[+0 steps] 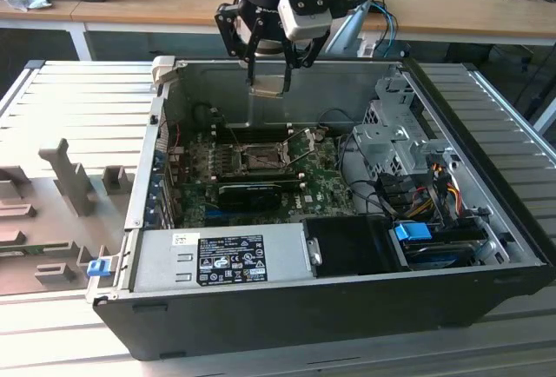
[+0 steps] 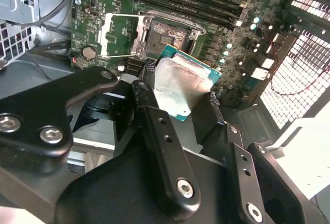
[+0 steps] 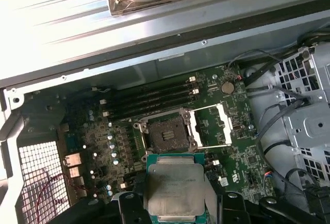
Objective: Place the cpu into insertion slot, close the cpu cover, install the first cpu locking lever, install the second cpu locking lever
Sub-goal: 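Place the cpu into insertion slot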
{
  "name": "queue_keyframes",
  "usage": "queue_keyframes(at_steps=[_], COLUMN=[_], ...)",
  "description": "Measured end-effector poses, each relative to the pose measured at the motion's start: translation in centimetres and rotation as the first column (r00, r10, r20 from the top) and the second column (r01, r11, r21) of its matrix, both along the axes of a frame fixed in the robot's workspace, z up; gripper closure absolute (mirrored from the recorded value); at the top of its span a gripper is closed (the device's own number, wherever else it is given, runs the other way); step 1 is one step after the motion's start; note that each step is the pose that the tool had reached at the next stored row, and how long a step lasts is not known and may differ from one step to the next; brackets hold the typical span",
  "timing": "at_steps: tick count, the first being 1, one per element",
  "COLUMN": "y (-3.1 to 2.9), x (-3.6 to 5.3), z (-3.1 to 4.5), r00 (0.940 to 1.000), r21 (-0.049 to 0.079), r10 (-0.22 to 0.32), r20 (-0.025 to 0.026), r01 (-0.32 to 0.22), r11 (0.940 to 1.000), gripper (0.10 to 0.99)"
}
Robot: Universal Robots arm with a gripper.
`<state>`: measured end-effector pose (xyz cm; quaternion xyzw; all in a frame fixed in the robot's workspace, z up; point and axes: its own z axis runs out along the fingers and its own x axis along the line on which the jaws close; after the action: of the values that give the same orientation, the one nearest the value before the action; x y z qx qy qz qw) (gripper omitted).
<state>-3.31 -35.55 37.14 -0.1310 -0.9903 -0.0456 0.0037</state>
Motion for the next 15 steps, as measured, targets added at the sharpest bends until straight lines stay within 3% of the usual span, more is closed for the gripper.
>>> queue_keyframes(at_steps=[8, 15], y=[0.00, 0.00], x=[0.00, 0.00], z=[-0.02, -0.07], r00=[0.9988, 0.9940], r21=[0.000, 0.000], r10=[-0.049, -0.110], r20=[0.0000, 0.0000], r01=[0.049, 0.110], r11=[0.9988, 0.9940], gripper=[0.561, 0.561])
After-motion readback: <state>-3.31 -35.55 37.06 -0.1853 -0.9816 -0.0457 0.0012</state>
